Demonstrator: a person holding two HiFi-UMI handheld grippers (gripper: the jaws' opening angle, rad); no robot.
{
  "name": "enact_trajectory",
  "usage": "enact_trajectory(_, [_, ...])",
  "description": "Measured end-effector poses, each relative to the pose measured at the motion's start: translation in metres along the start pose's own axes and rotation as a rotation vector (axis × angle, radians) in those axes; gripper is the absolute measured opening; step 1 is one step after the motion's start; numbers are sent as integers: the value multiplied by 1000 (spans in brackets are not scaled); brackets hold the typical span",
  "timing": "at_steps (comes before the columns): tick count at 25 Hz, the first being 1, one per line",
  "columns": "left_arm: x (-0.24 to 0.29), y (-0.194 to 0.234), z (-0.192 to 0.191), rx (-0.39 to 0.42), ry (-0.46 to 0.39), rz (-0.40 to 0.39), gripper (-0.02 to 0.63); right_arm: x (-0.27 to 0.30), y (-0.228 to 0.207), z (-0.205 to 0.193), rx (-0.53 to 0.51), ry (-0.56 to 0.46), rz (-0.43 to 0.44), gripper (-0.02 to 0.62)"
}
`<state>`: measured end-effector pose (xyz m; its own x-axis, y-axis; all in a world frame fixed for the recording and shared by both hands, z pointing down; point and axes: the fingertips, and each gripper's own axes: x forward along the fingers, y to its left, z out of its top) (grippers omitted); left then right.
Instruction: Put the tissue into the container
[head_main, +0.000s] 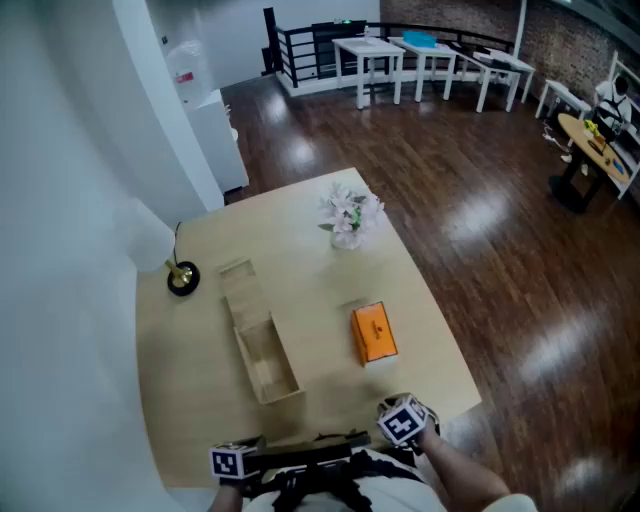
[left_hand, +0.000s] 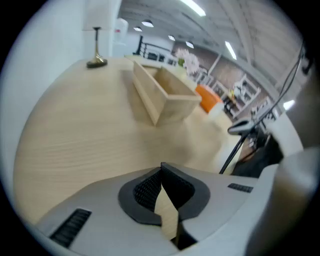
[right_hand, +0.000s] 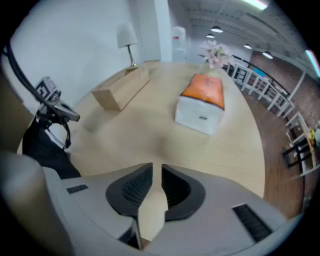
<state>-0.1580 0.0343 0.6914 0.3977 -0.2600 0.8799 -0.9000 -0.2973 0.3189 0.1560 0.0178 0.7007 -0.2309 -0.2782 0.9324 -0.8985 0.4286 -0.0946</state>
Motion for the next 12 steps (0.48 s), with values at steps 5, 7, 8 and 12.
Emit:
enact_trajectory(5, [-46,1,79,-87,-368,-33,0,-38,-53,60,156,-205,-87,67])
enact_trajectory(7, [-59,-5,103,-89,-432,-43,0,-50,-68,81,204,-273,-90,75])
enact_trajectory(8, [-64,-10,112,-87,-453,-54,0,-54,-73,91,217,-303,-89,125])
enact_trajectory(12, [-76,-35,138,-73,-500,-119,0,-60,-93,126,238,-387,-122,264])
